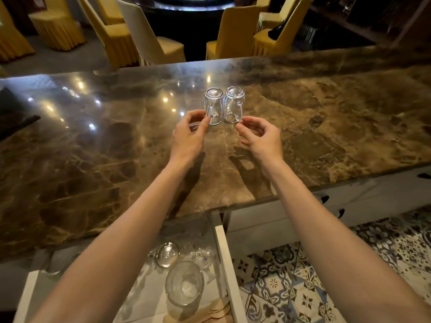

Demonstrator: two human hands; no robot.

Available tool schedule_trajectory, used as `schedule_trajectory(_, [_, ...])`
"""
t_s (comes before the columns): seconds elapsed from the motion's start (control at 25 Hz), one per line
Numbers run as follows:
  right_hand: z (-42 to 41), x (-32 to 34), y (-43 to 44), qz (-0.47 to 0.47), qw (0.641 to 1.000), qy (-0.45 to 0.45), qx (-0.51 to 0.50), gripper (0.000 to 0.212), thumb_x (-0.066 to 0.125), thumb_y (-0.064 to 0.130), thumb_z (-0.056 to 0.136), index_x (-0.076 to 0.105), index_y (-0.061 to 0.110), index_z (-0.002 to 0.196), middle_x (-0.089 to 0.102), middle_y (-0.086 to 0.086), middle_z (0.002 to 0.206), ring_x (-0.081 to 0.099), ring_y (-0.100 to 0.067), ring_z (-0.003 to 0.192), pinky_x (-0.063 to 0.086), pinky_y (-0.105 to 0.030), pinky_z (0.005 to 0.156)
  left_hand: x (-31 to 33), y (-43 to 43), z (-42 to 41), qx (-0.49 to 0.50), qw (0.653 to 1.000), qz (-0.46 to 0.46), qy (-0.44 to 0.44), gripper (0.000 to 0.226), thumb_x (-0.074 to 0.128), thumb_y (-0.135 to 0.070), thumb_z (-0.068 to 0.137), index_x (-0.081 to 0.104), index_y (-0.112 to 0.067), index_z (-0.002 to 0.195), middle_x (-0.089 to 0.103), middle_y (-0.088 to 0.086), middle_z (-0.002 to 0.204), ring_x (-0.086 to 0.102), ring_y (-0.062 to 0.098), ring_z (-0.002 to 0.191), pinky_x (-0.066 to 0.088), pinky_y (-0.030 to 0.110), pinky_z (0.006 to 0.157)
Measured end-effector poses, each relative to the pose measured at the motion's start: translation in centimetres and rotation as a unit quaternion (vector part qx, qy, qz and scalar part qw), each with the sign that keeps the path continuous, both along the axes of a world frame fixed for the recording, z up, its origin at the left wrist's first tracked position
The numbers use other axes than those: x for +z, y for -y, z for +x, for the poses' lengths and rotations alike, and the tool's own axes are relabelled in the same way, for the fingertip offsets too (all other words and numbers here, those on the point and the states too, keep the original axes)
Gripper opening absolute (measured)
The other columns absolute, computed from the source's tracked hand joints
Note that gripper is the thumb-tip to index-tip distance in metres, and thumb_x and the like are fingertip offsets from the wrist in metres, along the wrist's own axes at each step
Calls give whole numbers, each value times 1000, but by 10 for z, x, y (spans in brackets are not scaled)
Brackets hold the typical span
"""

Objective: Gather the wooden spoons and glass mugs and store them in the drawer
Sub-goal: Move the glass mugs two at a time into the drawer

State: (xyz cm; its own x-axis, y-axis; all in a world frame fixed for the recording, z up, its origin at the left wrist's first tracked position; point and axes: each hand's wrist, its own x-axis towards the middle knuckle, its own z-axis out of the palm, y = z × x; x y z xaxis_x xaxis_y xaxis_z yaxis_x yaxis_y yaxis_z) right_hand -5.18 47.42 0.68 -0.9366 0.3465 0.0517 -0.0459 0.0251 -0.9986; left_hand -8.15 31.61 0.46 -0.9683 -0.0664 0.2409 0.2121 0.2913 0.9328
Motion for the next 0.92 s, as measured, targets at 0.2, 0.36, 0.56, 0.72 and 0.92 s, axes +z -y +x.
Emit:
schedule_trajectory(0.2, [-37, -11, -7, 36, 999, 11, -28, 28, 74, 14, 78, 65, 7, 104, 70, -10, 98, 68, -16, 85, 58, -29, 71, -11, -13, -29, 4, 999, -36, 24, 35, 61, -24, 90, 57, -14, 122, 65, -2, 113, 60, 4, 96, 48, 12, 84])
schedule_trajectory(0.36, [-58, -15, -9, 83, 994, 31, -56, 27, 74, 20, 78, 66, 10, 102, 70, -5, 95, 67, -18, 87, 55, -42, 84, -19, -21, -42, 38, 998, -43, 36, 37, 62, -23, 89, 57, -11, 124, 66, 3, 116, 61, 9, 100, 47, 17, 89])
schedule_trajectory(0.56, [-75, -15, -11, 158, 985, 45, -46, 28, 71, 22, 82, 65, 11, 107, 67, 0, 95, 62, -9, 85, 55, -36, 85, -24, -26, -53, 30, 997, -59, 36, 31, 62, -22, 89, 60, -9, 117, 66, 4, 113, 61, 9, 97, 49, 21, 87])
schedule_trajectory(0.72, [-82, -15, -12, 226, 972, 60, -36, 21, 68, 22, 84, 69, 14, 103, 72, -2, 98, 66, -13, 89, 53, -38, 87, -26, -32, -59, 48, 997, -57, 12, 27, 63, -21, 88, 61, -10, 112, 64, 4, 114, 61, 9, 96, 47, 10, 77])
schedule_trajectory(0.92, [-84, -14, -7, 281, 956, 66, -44, 19, 71, 24, 82, 68, 16, 99, 73, 0, 94, 67, -14, 91, 52, -34, 86, -28, -35, -61, 69, 996, -48, 8, 25, 64, -19, 87, 63, -11, 111, 65, -2, 109, 61, 6, 93, 47, 7, 75])
